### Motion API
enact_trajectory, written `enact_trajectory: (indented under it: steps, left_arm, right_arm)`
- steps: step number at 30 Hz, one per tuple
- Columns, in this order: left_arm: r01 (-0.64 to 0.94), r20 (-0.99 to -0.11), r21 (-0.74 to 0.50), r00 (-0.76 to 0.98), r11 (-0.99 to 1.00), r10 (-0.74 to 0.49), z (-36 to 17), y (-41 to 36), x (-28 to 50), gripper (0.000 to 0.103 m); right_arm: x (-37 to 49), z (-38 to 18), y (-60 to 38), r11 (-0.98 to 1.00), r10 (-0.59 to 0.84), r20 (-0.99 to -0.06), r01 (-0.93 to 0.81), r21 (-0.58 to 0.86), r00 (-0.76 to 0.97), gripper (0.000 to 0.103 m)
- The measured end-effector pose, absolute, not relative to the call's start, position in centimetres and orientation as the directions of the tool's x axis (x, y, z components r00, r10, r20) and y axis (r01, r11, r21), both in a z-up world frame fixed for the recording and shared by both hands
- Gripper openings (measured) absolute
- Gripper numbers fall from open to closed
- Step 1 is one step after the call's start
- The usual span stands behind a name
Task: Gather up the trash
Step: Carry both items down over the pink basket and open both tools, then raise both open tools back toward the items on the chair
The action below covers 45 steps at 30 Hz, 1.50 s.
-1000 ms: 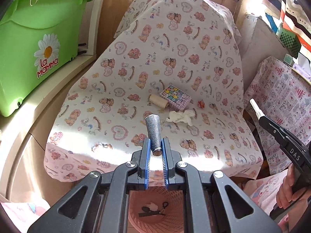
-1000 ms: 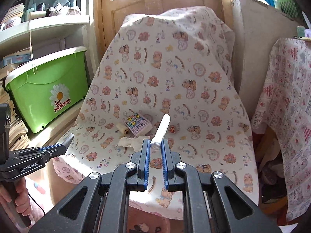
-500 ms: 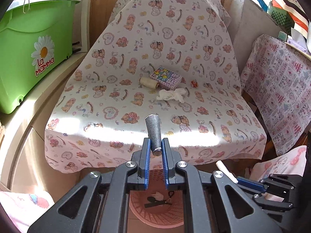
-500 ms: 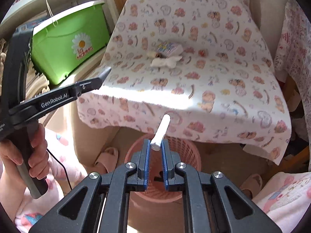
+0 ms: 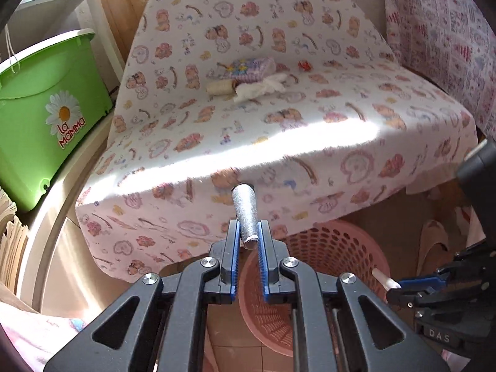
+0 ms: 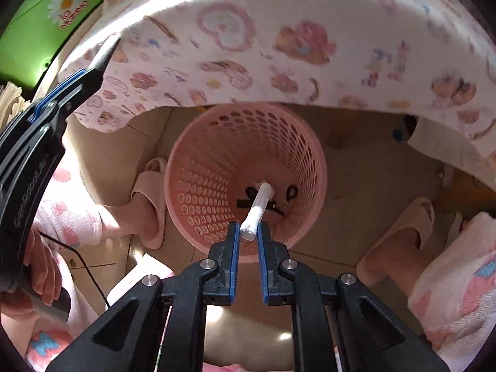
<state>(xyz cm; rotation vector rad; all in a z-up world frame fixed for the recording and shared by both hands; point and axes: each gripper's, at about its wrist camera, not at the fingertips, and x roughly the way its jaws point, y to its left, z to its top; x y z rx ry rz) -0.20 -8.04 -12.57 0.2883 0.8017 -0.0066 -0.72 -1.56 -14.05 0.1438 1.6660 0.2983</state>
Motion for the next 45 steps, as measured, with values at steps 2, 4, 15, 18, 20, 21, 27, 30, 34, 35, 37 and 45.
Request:
enact_trajectory:
  steps: [2,4,15,18,20,21,27,30,34,35,37,45]
  left_arm:
    - [0.115,-0.75,0.236,0.653,0.965,0.105,-14.3,-8.4,-0.1,0.011]
    - [0.142,-0.79,0.247,0.602,0.959,0.114,-16.4,-9.1,0.1,0.011]
    - [0.308,-0.707,0.611,0.626,0.729,0.328,-23.0,-11.9,-1.7,0.011]
    - [0.336,-0.699,0.641,0.626,0.69,0.345,-23.9,-12.2,-2.2,0.014]
    - [0.352,-0.696,0.655,0.625,0.668,0.353,-24.3,-12.3,-2.4,0.014]
    - [0.353,-0.691,0.663,0.629,0.66,0.358,-24.4,-12.3,-2.4,0.014]
    - [0.346,-0.687,0.667,0.628,0.66,0.365,-24.5,-12.3,-2.3,0.014]
    - [0.345,-0.7,0.663,0.6,0.665,0.387,-25.0,-12.1,-2.0,0.033]
    - [0.31,-0.727,0.606,0.59,0.732,0.352,-22.8,-12.0,-1.4,0.058]
    - [0.289,-0.732,0.579,0.595,0.762,0.331,-21.6,-11.9,-1.2,0.063]
    - [0.236,-0.717,0.542,0.63,0.807,0.298,-18.8,-11.5,-1.0,0.072]
    - [0.158,-0.528,0.582,0.82,0.798,0.223,-10.1,-9.1,0.0,0.078]
  right_arm:
    - [-0.4,-15.9,-1.7,0.964,0.244,-0.959,-0.071,0.255,-0.143,0.013]
    - [0.1,-17.9,-1.8,0.971,0.217,-0.96,-0.064,0.231,-0.177,0.013]
    - [-0.2,-23.6,-2.6,0.973,0.229,-0.927,0.034,0.23,-0.296,0.012]
    - [-0.4,-24.3,-2.0,0.977,0.21,-0.925,0.02,0.215,-0.317,0.013]
    - [-0.5,-24.5,-2.0,0.982,0.185,-0.925,0.023,0.188,-0.332,0.013]
    - [-0.6,-24.6,-2.1,0.983,0.178,-0.926,0.023,0.18,-0.332,0.013]
    - [-0.4,-24.5,-3.0,0.981,0.194,-0.925,0.058,0.186,-0.325,0.016]
    - [0.0,-23.8,-3.7,0.983,0.186,-0.929,0.051,0.179,-0.321,0.022]
    - [0.7,-22.1,-3.8,0.989,0.15,-0.948,0.026,0.148,-0.279,0.022]
    - [0.8,-21.4,-3.8,0.99,0.143,-0.955,0.023,0.142,-0.26,0.022]
    - [1.2,-19.2,-3.4,0.994,0.099,-0.977,-0.022,0.105,-0.189,0.022]
    - [3.9,-9.6,-2.0,0.986,0.011,-0.986,-0.165,-0.017,0.166,0.023]
